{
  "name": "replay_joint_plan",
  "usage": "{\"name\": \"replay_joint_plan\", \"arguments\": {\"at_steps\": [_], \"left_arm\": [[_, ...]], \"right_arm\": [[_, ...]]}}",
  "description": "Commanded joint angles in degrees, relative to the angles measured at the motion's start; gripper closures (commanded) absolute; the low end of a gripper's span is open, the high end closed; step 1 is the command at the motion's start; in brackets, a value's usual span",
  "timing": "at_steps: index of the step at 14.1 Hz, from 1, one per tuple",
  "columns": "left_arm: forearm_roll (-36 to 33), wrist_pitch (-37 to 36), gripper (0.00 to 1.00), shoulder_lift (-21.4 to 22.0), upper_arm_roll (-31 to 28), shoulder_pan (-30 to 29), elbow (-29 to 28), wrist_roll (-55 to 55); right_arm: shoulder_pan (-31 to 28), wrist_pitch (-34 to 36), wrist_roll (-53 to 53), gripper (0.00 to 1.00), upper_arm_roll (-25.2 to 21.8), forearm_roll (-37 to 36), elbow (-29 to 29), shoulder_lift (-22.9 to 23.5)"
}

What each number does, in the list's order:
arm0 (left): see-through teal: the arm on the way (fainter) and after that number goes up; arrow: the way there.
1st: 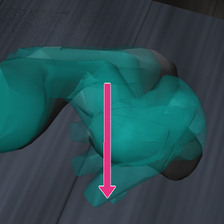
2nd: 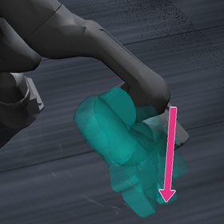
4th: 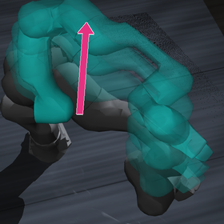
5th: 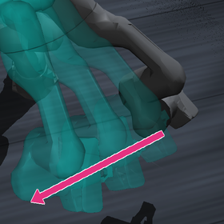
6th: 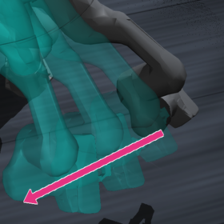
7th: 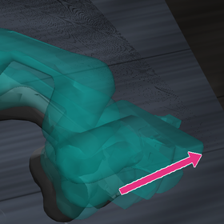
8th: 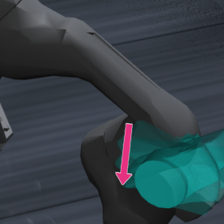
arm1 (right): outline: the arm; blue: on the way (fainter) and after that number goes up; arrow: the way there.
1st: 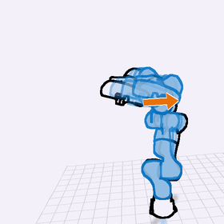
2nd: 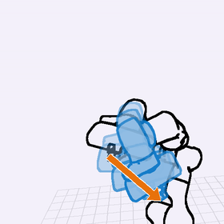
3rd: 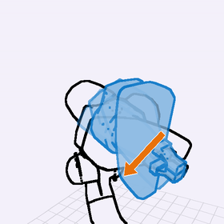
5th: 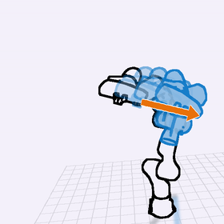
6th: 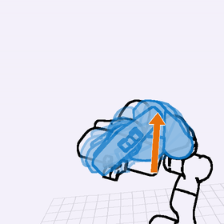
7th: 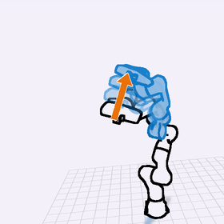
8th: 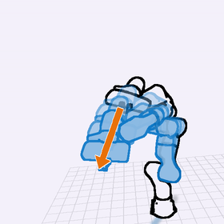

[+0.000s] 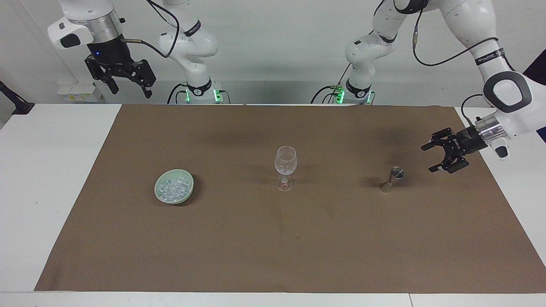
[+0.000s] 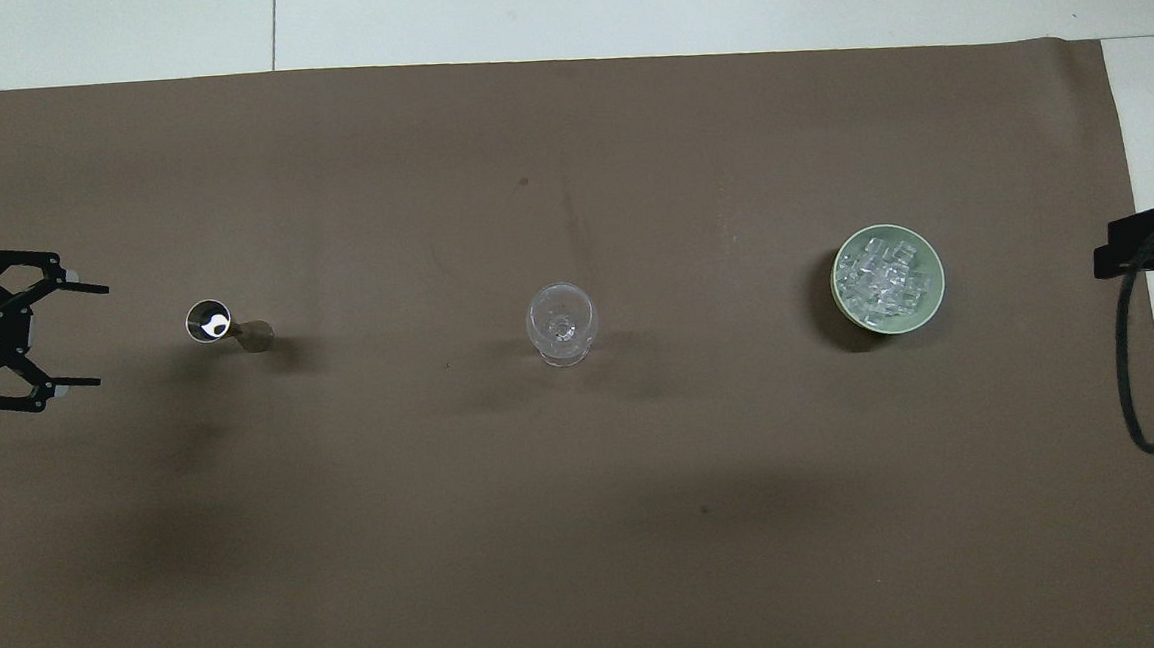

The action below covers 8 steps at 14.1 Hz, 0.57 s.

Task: Pour wine and add ice with both arms
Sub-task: 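Open the left gripper beside the small dark bottle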

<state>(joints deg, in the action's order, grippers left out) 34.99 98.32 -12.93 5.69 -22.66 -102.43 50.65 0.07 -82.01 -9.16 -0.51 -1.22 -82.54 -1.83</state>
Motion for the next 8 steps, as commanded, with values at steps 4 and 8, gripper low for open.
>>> {"name": "replay_joint_plan", "arguments": {"at_steps": [4, 8], "left_arm": [[-1.50, -0.15, 0.00, -0.70, 0.03, 0.50, 1.62, -10.97], [-1.33, 0.90, 0.00, -0.87, 0.11, 1.38, 1.53, -2.97]], "right_arm": [[-0.51, 0.01, 0.81, 0.00, 0.25, 0.69, -1.57, -1.42], [-0.50, 0.01, 0.81, 0.00, 0.25, 0.69, -1.57, -1.42]]}}
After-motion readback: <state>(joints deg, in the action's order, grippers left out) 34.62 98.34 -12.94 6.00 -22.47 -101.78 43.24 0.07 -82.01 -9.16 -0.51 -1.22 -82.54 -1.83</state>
